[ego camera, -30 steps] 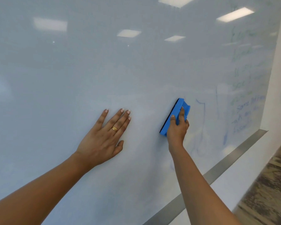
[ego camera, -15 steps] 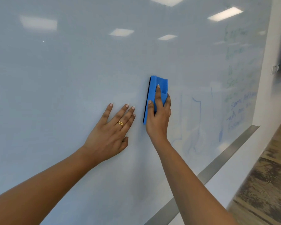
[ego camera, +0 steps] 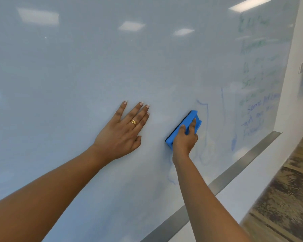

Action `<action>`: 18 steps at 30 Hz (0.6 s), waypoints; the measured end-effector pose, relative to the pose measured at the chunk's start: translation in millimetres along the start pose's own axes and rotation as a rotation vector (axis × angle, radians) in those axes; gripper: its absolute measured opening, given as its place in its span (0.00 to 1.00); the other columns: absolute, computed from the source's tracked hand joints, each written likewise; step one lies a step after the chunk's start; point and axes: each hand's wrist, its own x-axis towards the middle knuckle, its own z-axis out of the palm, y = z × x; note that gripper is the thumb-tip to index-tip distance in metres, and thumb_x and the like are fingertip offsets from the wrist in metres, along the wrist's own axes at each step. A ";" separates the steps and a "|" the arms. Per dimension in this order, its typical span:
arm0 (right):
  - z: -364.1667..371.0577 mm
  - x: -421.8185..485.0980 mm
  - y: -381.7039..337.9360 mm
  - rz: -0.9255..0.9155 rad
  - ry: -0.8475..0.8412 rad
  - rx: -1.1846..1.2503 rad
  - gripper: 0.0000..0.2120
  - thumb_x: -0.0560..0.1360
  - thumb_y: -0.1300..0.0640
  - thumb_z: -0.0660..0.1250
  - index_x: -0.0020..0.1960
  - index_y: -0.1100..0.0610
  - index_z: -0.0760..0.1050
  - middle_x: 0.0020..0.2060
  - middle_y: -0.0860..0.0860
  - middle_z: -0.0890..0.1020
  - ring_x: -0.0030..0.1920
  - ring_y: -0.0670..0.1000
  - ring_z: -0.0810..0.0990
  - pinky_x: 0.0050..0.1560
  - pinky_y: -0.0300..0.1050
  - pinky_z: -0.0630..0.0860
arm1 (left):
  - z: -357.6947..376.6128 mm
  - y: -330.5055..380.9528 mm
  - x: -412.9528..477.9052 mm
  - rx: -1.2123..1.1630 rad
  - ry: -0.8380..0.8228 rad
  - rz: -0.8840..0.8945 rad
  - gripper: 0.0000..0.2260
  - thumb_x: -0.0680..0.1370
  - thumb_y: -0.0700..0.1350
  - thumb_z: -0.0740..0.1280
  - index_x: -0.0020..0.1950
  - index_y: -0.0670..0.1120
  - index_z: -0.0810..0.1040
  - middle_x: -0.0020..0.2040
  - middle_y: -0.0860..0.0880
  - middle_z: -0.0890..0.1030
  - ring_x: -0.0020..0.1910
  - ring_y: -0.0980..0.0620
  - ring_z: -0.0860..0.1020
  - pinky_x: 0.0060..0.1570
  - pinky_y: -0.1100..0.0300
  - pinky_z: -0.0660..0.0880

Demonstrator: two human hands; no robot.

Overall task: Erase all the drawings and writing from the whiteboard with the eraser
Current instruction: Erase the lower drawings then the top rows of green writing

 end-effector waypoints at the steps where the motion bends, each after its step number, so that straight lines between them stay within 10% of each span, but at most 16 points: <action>1: -6.2 -2.2 15.0 0.042 0.014 0.000 0.22 0.80 0.52 0.57 0.73 0.42 0.60 0.67 0.57 0.65 0.60 0.58 0.73 0.62 0.56 0.71 | 0.2 0.8 0.0 0.008 0.004 0.000 0.27 0.78 0.52 0.49 0.74 0.39 0.61 0.75 0.40 0.59 0.74 0.43 0.57 0.71 0.41 0.51; 7: -18.2 -29.0 45.4 0.072 -0.004 -0.026 0.22 0.80 0.52 0.56 0.73 0.43 0.57 0.69 0.55 0.62 0.63 0.57 0.70 0.57 0.48 0.70 | -0.5 4.4 -0.3 0.033 0.020 -0.009 0.28 0.79 0.52 0.50 0.75 0.38 0.58 0.75 0.40 0.57 0.75 0.44 0.54 0.72 0.42 0.51; 18: 17.3 -14.7 -63.8 -0.435 -0.248 -0.123 0.23 0.80 0.51 0.57 0.73 0.41 0.57 0.73 0.51 0.57 0.70 0.51 0.61 0.56 0.39 0.64 | 0.9 10.1 -1.5 0.057 0.033 -0.040 0.27 0.80 0.52 0.50 0.76 0.38 0.55 0.76 0.41 0.56 0.75 0.45 0.55 0.73 0.44 0.52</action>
